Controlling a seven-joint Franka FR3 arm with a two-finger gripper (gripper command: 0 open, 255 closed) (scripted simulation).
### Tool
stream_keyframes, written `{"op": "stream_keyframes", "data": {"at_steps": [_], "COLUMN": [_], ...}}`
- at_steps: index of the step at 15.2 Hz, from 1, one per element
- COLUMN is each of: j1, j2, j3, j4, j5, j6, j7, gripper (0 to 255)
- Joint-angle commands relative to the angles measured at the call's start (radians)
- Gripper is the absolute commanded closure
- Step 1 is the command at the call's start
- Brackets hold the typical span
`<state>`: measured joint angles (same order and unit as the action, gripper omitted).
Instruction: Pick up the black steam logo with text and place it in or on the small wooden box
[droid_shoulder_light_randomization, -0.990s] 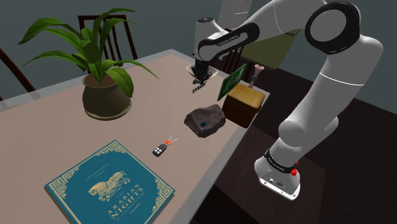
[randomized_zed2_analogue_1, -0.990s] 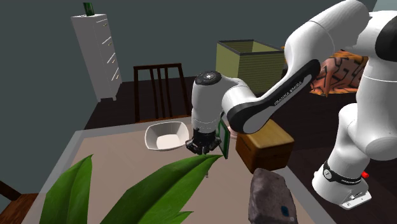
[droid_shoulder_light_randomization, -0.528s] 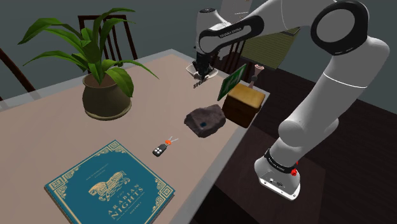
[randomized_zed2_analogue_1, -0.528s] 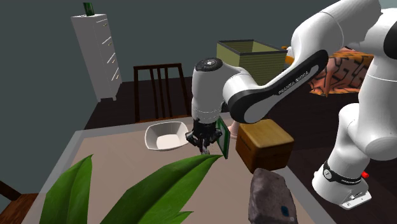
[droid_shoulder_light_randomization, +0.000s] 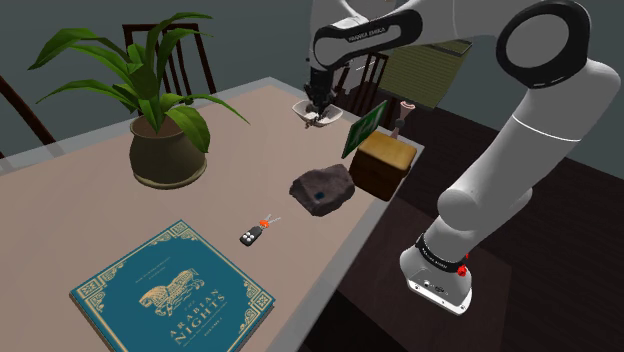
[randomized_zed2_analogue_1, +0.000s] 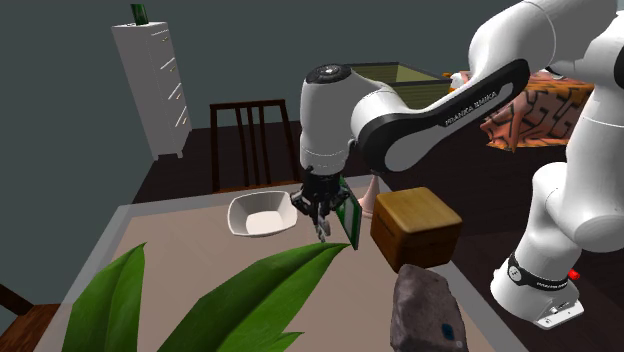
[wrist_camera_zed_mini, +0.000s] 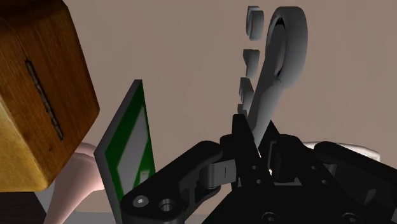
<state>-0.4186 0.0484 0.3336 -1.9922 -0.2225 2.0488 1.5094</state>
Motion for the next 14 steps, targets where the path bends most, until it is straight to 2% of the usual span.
{"op": "stream_keyframes", "data": {"at_steps": [1,14], "j1": [-0.001,0.000], "j2": [-0.010,-0.043], "j3": [0.000,0.001], "j4": [0.014,0.151], "j5": [0.006,0.031], "j6": [-0.023,-0.187], "j7": [-0.009,-0.047], "gripper": [255,255]}}
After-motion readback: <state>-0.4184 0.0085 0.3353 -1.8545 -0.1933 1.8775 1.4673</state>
